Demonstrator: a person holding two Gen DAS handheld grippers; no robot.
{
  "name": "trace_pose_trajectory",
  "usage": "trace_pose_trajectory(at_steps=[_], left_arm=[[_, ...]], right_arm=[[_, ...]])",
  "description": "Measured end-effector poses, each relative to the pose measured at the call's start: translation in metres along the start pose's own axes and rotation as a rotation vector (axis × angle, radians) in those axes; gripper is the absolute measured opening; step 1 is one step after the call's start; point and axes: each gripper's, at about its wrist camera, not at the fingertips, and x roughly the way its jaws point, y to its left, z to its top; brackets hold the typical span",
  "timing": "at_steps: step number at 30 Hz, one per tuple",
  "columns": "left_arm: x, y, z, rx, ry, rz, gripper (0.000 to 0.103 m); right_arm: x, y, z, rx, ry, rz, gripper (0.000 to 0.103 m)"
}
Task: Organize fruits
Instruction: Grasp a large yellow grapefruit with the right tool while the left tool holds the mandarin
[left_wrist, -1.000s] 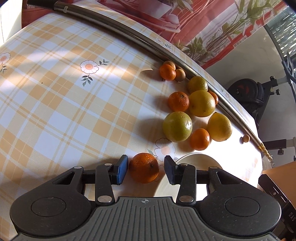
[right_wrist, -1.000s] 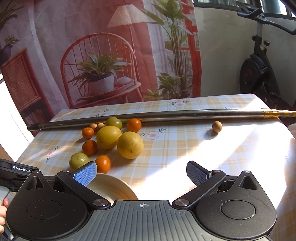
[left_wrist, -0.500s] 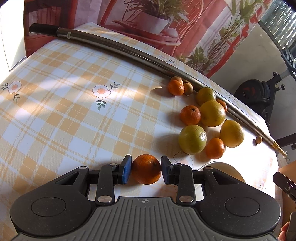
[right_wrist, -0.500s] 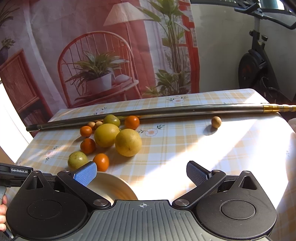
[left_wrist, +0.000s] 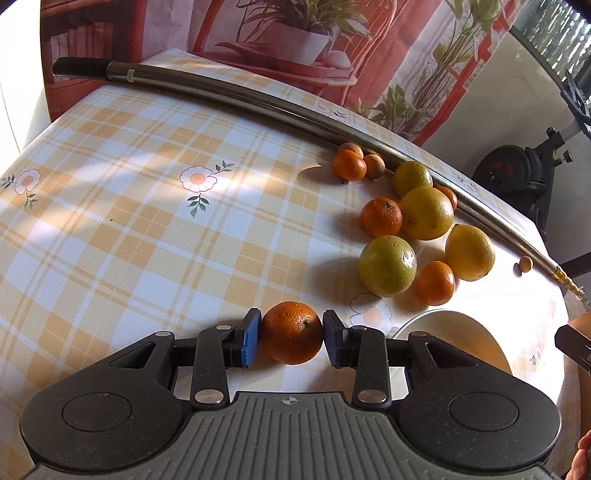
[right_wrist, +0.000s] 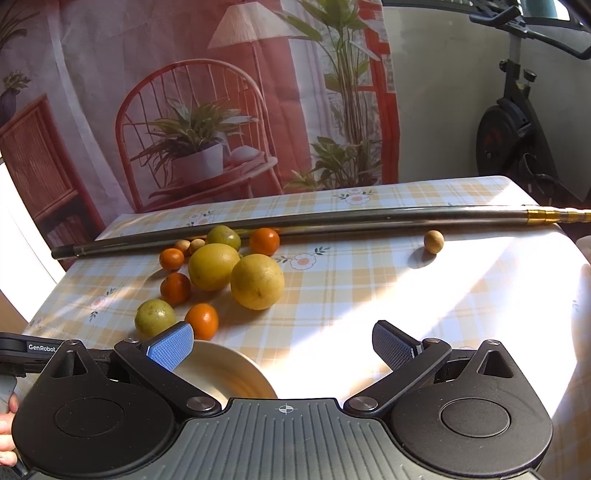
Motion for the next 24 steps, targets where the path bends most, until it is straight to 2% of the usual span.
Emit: trace_pose_trajectory(at_steps=[5, 13, 19, 21, 24], left_arm=[[-0.009, 0.000, -0.008, 0.049, -0.072, 0.006, 0.037], [-0.010, 0.001, -0.019, 0.117, -0.122, 0.000, 0.037], [-0.011, 0.001, -0.024, 0.139, -0.157, 0.005, 0.037], [-0.012, 0.001, -0.025, 0.152, -0.167, 0.005, 0.037], [-0.012, 0.002, -0.026, 0.164, -0.177, -0.001, 0.037]], right_arm=[[0.003, 0.004, -0.001, -0.048, -0.018, -0.004, 0.103], [0.016, 0.006, 0.008, -0.105, -0.063, 0.010, 0.101], [0.041, 0.015, 0.019, -0.184, -0.100, 0.032, 0.092], [0.052, 0.017, 0.023, -0.201, -0.094, 0.041, 0.083], [0.074, 0.022, 0.027, -0.225, -0.064, 0.037, 0.077]])
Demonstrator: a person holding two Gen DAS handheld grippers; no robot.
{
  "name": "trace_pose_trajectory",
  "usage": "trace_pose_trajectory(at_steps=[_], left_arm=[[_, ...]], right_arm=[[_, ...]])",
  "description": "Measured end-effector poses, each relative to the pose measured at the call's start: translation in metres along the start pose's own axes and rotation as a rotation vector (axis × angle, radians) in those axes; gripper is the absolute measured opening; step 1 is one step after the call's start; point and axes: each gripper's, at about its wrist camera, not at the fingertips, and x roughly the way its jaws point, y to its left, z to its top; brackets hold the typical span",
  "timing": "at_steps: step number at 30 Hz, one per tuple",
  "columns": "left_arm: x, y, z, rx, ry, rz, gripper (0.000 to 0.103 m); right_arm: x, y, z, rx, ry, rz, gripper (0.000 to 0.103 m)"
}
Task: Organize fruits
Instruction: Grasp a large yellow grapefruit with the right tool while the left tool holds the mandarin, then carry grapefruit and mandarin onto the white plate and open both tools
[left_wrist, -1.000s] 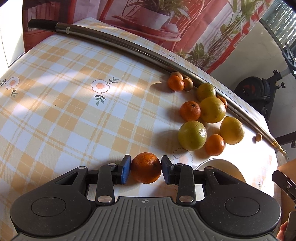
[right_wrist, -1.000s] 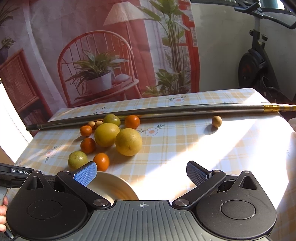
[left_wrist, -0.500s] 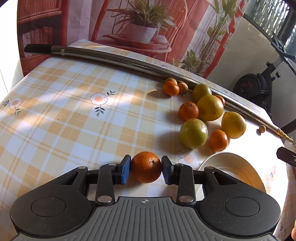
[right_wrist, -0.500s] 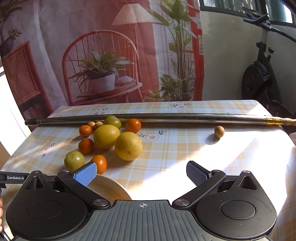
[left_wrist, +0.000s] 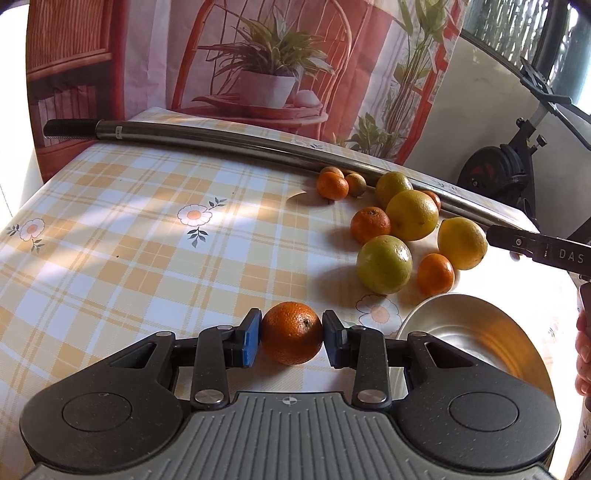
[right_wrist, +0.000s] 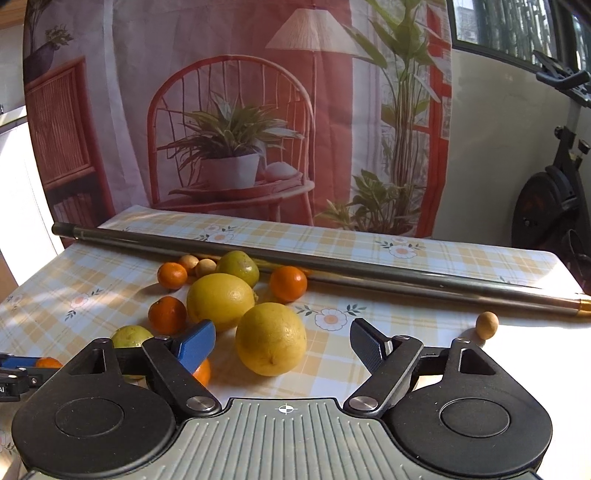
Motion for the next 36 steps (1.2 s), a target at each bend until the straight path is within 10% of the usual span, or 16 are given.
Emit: trace_pose_trajectory(at_steps=[16, 36], left_arm=[[-0.001, -0.003, -0.008, 0.077, -0.060, -0.007, 0.038], [-0.004, -0.006, -0.015, 0.125, -0.083, 0.042, 0.038]], right_arm=[[0.067, 0.003, -0.001, 0.036, 0.152, 0.061, 0.053], [0.064, 0.000, 0.000, 0.047, 0.170, 0.052, 0.051]])
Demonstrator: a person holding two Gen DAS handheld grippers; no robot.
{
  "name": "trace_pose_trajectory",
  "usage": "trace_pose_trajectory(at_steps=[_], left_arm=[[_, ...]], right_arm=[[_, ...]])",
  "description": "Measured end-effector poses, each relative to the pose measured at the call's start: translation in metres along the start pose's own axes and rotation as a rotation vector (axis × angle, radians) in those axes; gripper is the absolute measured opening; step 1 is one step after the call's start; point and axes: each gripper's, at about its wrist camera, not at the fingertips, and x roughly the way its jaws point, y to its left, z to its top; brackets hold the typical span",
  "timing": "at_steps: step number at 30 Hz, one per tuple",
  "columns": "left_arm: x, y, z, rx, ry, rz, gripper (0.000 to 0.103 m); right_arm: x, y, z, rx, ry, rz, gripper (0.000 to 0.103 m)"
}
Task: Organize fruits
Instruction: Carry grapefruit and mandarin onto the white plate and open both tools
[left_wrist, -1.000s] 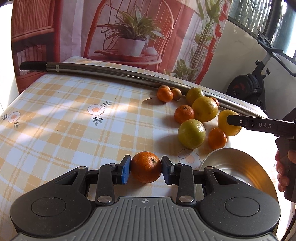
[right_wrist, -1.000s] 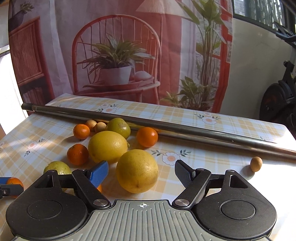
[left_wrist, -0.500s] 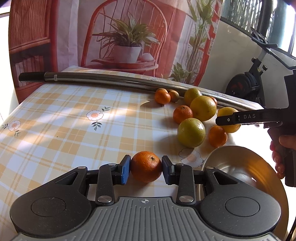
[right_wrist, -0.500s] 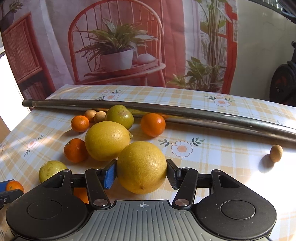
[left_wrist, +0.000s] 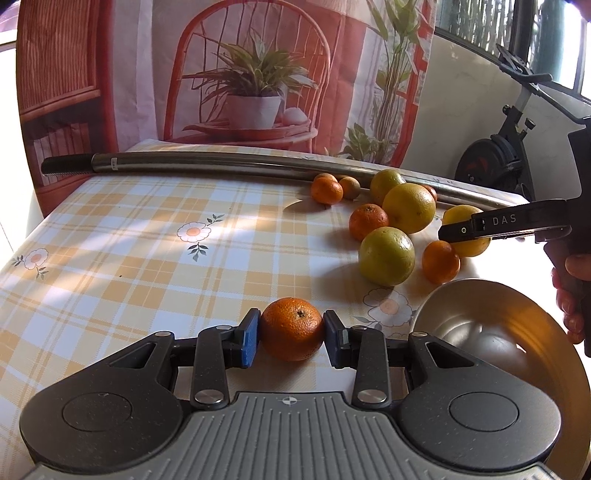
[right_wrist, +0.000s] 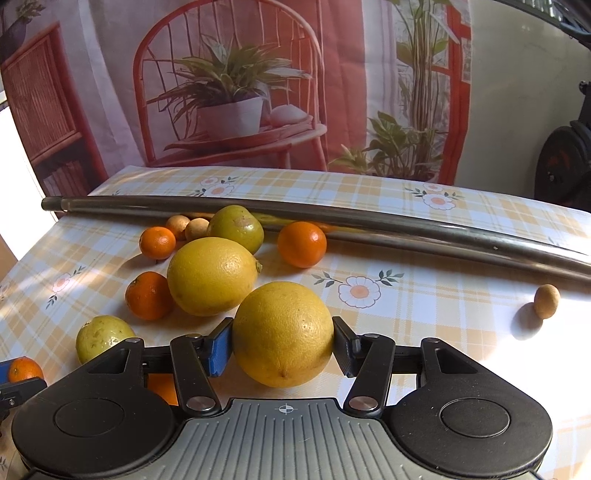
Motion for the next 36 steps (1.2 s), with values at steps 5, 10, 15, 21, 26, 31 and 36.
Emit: trace_pose_trajectory(at_steps=[5, 10, 15, 21, 26, 31, 36], left_arm=[[-0.005, 0.003, 0.000, -0.014, -0.012, 0.001, 0.038], [-0.012, -0.001, 0.002, -0.004, -0.036, -0.006, 0.038], [-0.027, -0.006, 0.007, 0.001, -0.067, -0.031, 0.038], [-0.045, -0.021, 0.010, 0.026, -0.104, -0.097, 0.038], [-0.049, -0.034, 0.001, 0.054, -0.089, -0.161, 0.038], [-0.047, -0.046, -0.011, 0.097, -0.059, -0.197, 0.038], [-0.044, -0.052, -0.017, 0.133, -0.035, -0.214, 0.038]], right_arm=[[-0.015, -0.003, -0.006, 0.027, -0.021, 0.010, 0.051], [-0.036, 0.000, -0.012, 0.039, -0.064, 0.015, 0.051], [-0.063, 0.010, -0.021, 0.033, -0.089, 0.044, 0.051], [-0.096, 0.028, -0.041, 0.009, -0.119, 0.054, 0.051], [-0.119, 0.036, -0.067, 0.019, -0.125, 0.041, 0.051], [-0.131, 0.037, -0.094, 0.043, -0.115, 0.018, 0.051], [-0.137, 0.034, -0.109, 0.063, -0.111, 0.009, 0.051]])
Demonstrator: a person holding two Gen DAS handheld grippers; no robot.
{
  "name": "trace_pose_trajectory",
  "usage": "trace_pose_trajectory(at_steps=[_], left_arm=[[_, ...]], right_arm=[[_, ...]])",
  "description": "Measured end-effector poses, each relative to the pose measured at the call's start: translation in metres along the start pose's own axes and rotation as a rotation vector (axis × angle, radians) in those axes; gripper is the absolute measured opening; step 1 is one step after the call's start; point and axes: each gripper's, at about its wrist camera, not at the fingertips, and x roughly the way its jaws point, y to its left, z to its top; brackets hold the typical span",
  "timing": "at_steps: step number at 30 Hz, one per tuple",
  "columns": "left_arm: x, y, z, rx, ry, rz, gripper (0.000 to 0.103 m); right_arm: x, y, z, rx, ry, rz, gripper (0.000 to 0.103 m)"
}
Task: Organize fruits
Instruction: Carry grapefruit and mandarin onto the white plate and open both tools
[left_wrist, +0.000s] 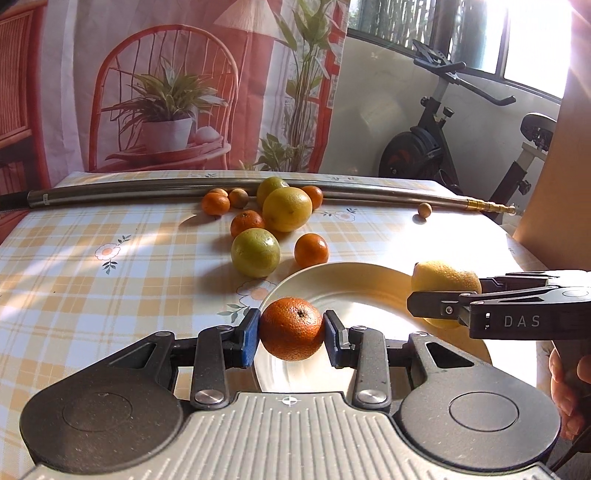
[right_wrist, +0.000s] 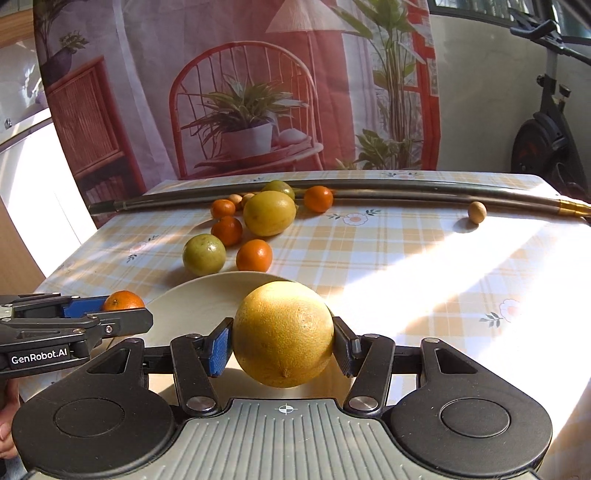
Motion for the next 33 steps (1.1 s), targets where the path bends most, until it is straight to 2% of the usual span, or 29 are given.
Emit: trace_pose_trajectory(at_steps=[13, 25, 33], left_arm=[[0.008, -0.003, -0.008, 0.033, 0.052, 0.007, 0.038], [0.011, -0.006, -0.009, 0.039, 0.061, 0.007, 0.038], [0.011, -0.006, -0.009, 0.038, 0.062, 0.005, 0.039]], right_arm=[[0.002, 0.003, -0.011, -0.026, 0.016, -0.031, 0.051], [0.004, 0.006, -0.016, -0.040, 0.044, -0.025, 0.051], [0.001, 0.006, -0.016, -0.041, 0.030, -0.036, 0.052]])
